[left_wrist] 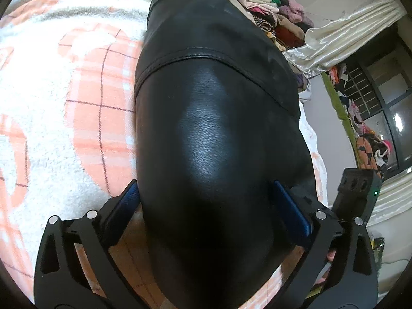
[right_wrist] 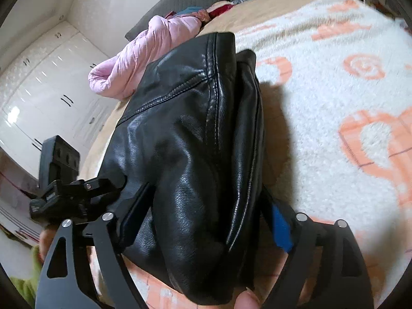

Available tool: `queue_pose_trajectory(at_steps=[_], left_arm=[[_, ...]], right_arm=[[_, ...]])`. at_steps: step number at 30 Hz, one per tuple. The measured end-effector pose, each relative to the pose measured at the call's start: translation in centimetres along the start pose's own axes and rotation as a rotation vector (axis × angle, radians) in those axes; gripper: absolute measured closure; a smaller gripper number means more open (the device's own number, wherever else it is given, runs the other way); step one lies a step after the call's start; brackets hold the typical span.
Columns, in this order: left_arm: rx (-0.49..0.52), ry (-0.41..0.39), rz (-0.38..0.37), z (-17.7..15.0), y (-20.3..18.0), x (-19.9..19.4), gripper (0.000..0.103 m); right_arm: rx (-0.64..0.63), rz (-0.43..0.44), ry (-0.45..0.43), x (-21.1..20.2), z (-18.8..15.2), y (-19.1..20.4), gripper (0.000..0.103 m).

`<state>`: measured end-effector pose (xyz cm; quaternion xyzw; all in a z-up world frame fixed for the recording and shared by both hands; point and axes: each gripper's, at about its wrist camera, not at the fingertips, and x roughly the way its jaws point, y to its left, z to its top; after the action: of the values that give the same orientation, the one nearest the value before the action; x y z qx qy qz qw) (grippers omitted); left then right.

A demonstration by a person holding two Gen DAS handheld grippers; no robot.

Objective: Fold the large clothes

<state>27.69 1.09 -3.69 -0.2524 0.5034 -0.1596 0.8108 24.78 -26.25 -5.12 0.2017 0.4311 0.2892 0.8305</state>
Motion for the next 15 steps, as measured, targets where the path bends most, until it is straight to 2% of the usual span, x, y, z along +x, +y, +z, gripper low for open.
queue_pose_trajectory(at_steps=[7,15], left_arm=[[0.036,-0.016,0.052,-0.5,-0.6,-1.0,0.010],[0.107,-0.046,0.114,-1.2,-2.1,-2.7,0.010]], right_arm=[[-0.020,-0.080,-0.036,-0.2,-0.3,1.3,0.013],[-0.038,-0.175,-0.107,-2.7,-1.5,1.9,0.007]])
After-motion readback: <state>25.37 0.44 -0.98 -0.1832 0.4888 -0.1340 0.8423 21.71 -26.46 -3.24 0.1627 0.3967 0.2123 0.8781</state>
